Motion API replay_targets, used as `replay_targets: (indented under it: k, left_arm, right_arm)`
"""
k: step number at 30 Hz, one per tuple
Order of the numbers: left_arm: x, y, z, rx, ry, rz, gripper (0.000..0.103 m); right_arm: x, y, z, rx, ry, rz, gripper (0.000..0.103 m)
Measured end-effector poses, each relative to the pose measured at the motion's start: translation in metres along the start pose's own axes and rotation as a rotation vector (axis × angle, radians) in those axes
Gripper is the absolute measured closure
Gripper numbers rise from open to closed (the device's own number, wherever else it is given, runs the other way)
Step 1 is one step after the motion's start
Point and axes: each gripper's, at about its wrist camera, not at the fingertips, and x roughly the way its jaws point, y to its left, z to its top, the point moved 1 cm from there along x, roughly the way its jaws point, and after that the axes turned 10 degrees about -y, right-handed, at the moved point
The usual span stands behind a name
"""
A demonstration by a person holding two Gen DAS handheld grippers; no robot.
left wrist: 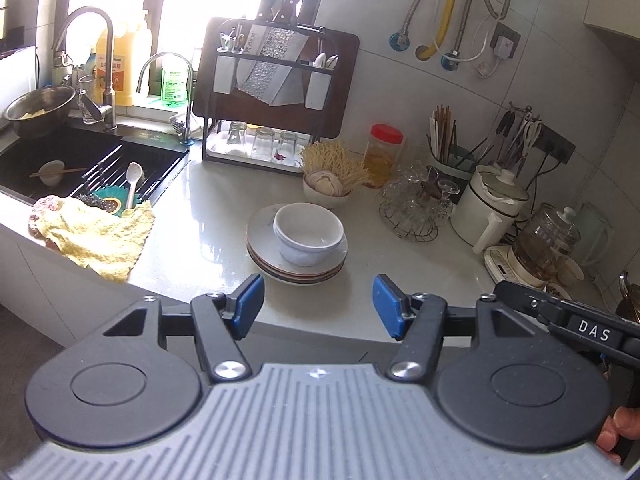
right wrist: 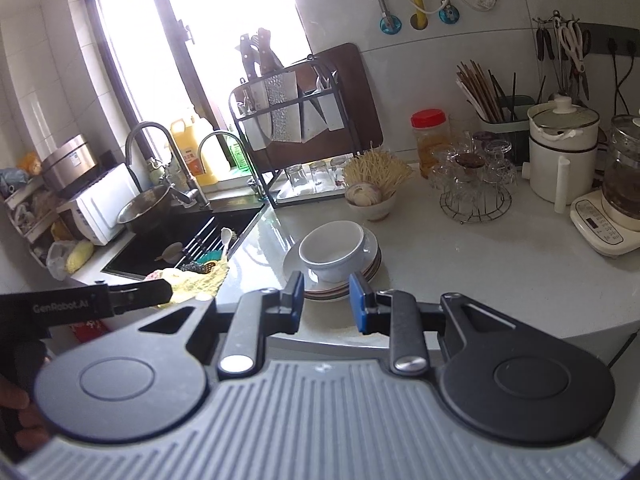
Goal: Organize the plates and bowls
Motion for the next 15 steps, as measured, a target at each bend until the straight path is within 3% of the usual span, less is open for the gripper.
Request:
replay_targets:
  k: [1,4,12,15]
  left_arm:
    - [-0.001,0.001,0.0,-0.003,0.001,0.002,0.036]
    - [-0.003,0.001,0.002,-0.016,-0.013,0.018,0.026]
    - [-0.01,0.002,0.007,0.017,-0.021,0.052,0.01]
    - [-0.012,0.001,0.005,0.037,-0.009,0.047,0.008]
  right_arm:
    - [0.0,0.001,-0.001,0.005,0.005,-0.003,0.074]
    - [-0.003,0.0,0.0,0.004,-0.006,0.003,0.048]
    - [-0.015,-0.003,0.008,-0.026,-0.048,-0.016,0.048]
    - [-0.016,-0.003,0.005,-0.028,-0.049,-0.019,0.04]
